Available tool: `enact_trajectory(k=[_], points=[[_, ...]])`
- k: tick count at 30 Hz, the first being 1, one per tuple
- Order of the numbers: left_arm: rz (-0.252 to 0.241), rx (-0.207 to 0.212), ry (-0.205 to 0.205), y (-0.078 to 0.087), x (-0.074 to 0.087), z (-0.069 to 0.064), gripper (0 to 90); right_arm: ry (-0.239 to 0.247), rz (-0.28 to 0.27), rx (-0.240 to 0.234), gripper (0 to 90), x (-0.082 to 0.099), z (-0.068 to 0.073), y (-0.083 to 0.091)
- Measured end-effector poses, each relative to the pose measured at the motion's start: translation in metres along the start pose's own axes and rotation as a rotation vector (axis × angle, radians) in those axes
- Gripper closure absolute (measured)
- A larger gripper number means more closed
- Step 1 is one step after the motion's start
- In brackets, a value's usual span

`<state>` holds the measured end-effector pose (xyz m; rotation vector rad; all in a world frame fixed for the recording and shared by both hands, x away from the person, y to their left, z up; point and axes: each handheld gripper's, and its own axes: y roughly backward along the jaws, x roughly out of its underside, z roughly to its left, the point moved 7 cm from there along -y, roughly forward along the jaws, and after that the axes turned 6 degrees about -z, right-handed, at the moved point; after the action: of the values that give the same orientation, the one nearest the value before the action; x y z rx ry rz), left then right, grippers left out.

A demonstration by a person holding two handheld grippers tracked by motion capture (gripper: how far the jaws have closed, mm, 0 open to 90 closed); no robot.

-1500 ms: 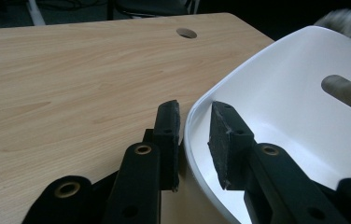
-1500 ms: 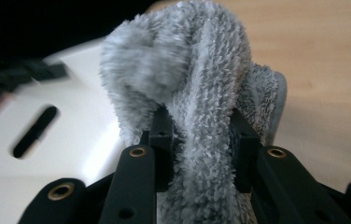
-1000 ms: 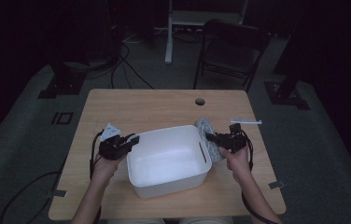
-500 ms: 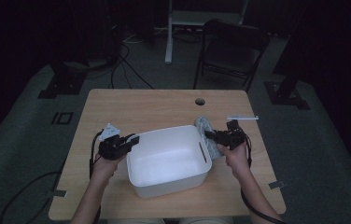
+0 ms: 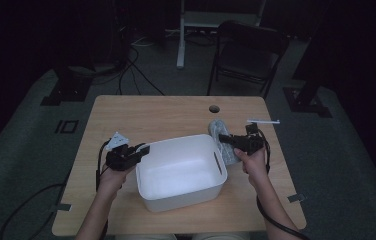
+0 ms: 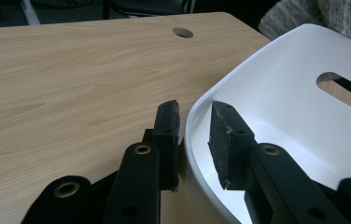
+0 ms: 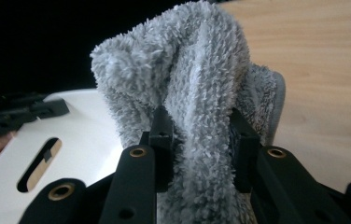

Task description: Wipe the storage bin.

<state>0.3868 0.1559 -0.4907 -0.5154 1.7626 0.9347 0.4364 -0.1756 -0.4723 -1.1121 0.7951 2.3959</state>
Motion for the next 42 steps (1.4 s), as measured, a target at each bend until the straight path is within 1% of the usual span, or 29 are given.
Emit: enact_trajectory(k=[3, 5, 6, 8, 9, 10, 11, 13, 15, 16, 17, 18, 19, 20, 21, 22, 23, 24, 25, 26, 27, 30, 31, 33, 37, 39, 40, 41, 42], points=[[0.0, -0.003, -0.001, 0.0, 0.0, 0.0, 73.0, 0.014, -0.001, 0.003, 69.3, -0.004, 0.002, -0.002], [-0.006, -0.01, 0.004, 0.0, 0.0, -0.001, 73.0, 0.038, 0.026, 0.019, 69.5, -0.005, 0.001, -0.01], [-0.006, -0.012, 0.004, -0.001, 0.0, -0.001, 73.0, 0.037, 0.021, 0.019, 69.5, -0.005, 0.0, -0.011], [-0.001, -0.017, -0.004, 0.0, 0.0, -0.001, 73.0, 0.039, 0.039, 0.032, 69.7, -0.002, -0.003, -0.013], [-0.001, -0.017, -0.004, 0.0, 0.0, -0.001, 73.0, 0.039, 0.039, 0.032, 69.7, -0.002, -0.003, -0.013], [0.0, -0.019, -0.005, 0.0, 0.0, -0.001, 73.0, 0.043, 0.06, 0.047, 70.0, 0.006, -0.007, -0.018], [0.001, -0.02, -0.006, 0.0, 0.0, -0.001, 73.0, 0.04, 0.068, 0.052, 70.0, 0.008, -0.008, -0.019], [0.002, -0.018, -0.007, 0.0, 0.0, -0.001, 73.0, 0.038, 0.106, 0.07, 69.9, 0.014, -0.013, -0.023], [0.002, -0.017, -0.008, 0.0, 0.0, -0.001, 73.0, 0.03, 0.103, 0.067, 69.9, 0.014, -0.014, -0.023], [0.003, -0.016, -0.009, 0.0, 0.0, -0.001, 73.0, 0.016, 0.095, 0.059, 69.9, 0.012, -0.014, -0.022], [0.004, -0.015, -0.011, 0.0, 0.0, -0.001, 73.0, 0.014, 0.079, 0.046, 69.9, 0.008, -0.012, -0.02], [0.004, -0.015, -0.011, 0.0, 0.0, -0.001, 73.0, 0.014, 0.079, 0.046, 69.9, 0.008, -0.012, -0.02], [0.006, -0.012, -0.009, 0.0, 0.0, -0.001, 73.0, 0.01, 0.048, 0.023, 69.8, -0.002, -0.007, -0.016], [0.007, -0.015, -0.01, -0.001, 0.0, -0.001, 73.0, 0.012, 0.043, 0.02, 69.8, -0.004, -0.007, -0.016], [0.007, -0.017, -0.01, -0.001, 0.0, -0.001, 73.0, 0.008, 0.045, 0.011, 70.0, -0.006, -0.006, -0.016], [0.006, -0.016, -0.01, -0.001, 0.0, -0.001, 73.0, 0.036, 0.06, 0.015, 70.2, -0.005, -0.005, -0.018], [0.006, -0.016, -0.01, -0.001, 0.0, -0.001, 73.1, 0.036, 0.06, 0.015, 70.2, -0.005, -0.005, -0.018], [0.004, -0.02, -0.01, -0.001, -0.001, -0.001, 73.1, 0.032, 0.073, 0.025, 70.3, -0.003, -0.006, -0.021], [0.004, -0.023, -0.01, -0.002, -0.001, -0.001, 73.0, 0.028, 0.088, 0.025, 70.3, -0.002, -0.008, -0.023], [0.004, -0.025, -0.011, -0.002, -0.001, -0.002, 73.0, 0.015, 0.09, 0.018, 70.3, 0.0, -0.009, -0.025], [0.003, -0.026, -0.01, -0.002, -0.001, -0.002, 73.0, 0.017, 0.102, 0.031, 70.3, 0.003, -0.012, -0.028], [0.003, -0.025, -0.008, -0.001, -0.001, -0.002, 73.0, 0.042, 0.15, 0.093, 70.4, 0.013, -0.018, -0.038], [0.003, -0.022, -0.007, -0.001, -0.001, -0.001, 73.0, 0.037, 0.161, 0.102, 70.3, 0.016, -0.021, -0.041], [0.005, -0.016, -0.009, -0.001, -0.001, -0.001, 73.0, 0.005, 0.148, 0.085, 70.2, 0.017, -0.025, -0.043], [0.005, -0.013, -0.01, 0.0, 0.0, -0.001, 73.0, 0.003, 0.104, 0.085, 70.1, 0.011, -0.028, -0.034], [0.004, -0.015, -0.009, 0.0, 0.0, -0.001, 73.0, 0.003, 0.097, 0.085, 70.1, 0.01, -0.028, -0.031], [0.004, -0.015, -0.008, 0.0, 0.0, -0.001, 73.0, 0.002, 0.091, 0.081, 70.1, 0.008, -0.028, -0.027], [0.005, -0.017, -0.008, 0.0, 0.0, -0.001, 73.0, 0.001, 0.075, 0.079, 70.1, 0.006, -0.028, -0.018], [0.004, -0.017, -0.008, 0.0, 0.0, -0.001, 73.0, -0.003, 0.068, 0.076, 70.1, 0.006, -0.028, -0.015]])
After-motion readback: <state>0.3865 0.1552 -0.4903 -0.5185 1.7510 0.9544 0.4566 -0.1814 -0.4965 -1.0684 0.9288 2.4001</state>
